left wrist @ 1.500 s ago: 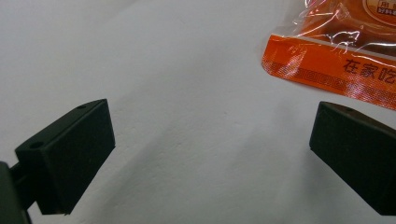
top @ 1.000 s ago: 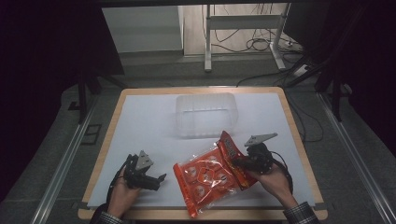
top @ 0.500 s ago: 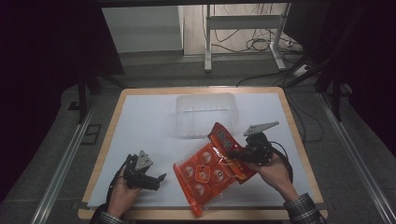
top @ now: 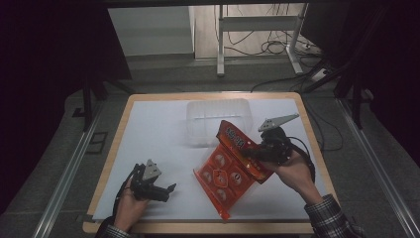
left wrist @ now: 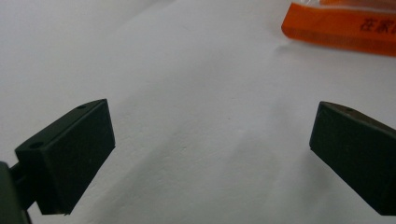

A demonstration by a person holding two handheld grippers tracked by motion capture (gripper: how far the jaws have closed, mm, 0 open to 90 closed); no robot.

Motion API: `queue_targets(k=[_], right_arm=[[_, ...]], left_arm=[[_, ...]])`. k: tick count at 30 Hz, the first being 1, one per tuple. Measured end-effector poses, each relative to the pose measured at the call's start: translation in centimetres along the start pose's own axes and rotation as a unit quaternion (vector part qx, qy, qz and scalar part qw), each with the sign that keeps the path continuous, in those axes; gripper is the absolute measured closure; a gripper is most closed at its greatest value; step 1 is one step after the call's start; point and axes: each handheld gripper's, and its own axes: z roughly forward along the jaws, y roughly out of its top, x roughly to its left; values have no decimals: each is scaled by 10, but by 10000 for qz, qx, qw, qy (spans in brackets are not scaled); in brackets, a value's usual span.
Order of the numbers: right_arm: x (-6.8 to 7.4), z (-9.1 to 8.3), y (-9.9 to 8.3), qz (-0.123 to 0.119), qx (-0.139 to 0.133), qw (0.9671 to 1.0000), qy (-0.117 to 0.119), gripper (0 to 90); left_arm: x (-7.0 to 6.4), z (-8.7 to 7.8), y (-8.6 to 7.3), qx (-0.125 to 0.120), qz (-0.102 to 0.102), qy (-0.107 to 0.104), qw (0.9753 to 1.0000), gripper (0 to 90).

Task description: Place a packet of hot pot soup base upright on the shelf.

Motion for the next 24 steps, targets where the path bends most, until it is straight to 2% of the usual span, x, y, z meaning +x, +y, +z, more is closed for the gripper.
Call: queue_targets(k=[6, 12, 21, 24], right_arm=[[4, -10, 10, -73, -90, 9999, 2, 891], [7, -18, 20, -166, -153, 9997, -45, 891], [6, -24, 32, -296, -153, 9991, -266, 892], [1, -29, 39, -335, -194, 9984, -411, 892]], left_arm=[[-1, 1, 0, 16, 25, -10, 10000, 0], [-1, -1, 1, -77, -1, -3, 10000, 0], [0, -4, 2, -217, -62, -143, 9996, 0], [1, -5, 2, -336, -160, -239, 9990, 0]])
